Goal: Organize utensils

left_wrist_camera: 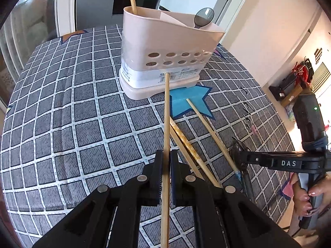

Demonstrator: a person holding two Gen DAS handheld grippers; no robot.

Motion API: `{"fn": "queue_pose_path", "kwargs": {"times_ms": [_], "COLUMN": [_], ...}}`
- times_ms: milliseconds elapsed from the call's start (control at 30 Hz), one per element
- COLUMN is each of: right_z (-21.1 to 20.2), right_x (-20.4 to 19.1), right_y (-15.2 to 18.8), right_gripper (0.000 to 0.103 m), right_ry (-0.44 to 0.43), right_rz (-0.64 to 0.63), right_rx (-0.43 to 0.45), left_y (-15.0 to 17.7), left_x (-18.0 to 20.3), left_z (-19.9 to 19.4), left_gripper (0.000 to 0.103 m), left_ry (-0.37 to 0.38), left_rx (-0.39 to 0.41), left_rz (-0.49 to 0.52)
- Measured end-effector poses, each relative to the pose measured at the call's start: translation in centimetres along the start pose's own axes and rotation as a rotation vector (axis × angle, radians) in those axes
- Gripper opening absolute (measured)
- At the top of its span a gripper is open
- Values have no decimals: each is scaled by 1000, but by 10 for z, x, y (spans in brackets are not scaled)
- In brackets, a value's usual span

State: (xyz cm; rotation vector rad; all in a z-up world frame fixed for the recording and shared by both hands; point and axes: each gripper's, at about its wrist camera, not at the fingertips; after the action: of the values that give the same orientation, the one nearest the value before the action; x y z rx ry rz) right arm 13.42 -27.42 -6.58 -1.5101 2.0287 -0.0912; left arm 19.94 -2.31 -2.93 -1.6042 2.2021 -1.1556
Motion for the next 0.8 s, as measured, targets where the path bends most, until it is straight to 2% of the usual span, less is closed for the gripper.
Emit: {"fn": "queue_pose_path", "kwargs": {"times_ms": [167, 267, 467, 633, 700, 800], "right_z": [-2, -7, -27, -18, -11, -16], "right_x": [8, 10, 20, 19, 22, 28], "right_y": [-1, -1, -5, -2, 0, 3], "right_gripper": [9, 5, 5, 6, 9, 10], "right_ry": [-23, -12, 12, -15, -11, -23], "right_rz": [58, 50, 10, -18, 6, 42], "right_rx": [5, 24, 55, -11, -35, -23], "left_y": [4, 5, 6, 9, 7, 3], "left_x": [-4, -11, -12, -10, -8, -6], "left_z": [4, 7, 5, 22, 23, 26], "left_gripper": [38, 37, 37, 37, 38, 37], "left_ry": [-8, 2, 14, -7, -9, -21], "left_rx": [-19, -36, -36, -98, -89, -103], "left_rz": [-22, -64, -84, -82, -68, -65]}}
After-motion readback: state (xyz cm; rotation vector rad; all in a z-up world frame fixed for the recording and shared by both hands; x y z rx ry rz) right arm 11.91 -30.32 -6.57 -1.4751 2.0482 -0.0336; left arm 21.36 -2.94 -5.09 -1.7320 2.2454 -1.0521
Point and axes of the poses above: each gripper's, at about its wrist camera, not at the fingertips, and z roughly the way its jaws point, x to its right, y to its underside, and after that the axes turned 11 degrees about x, right-handed
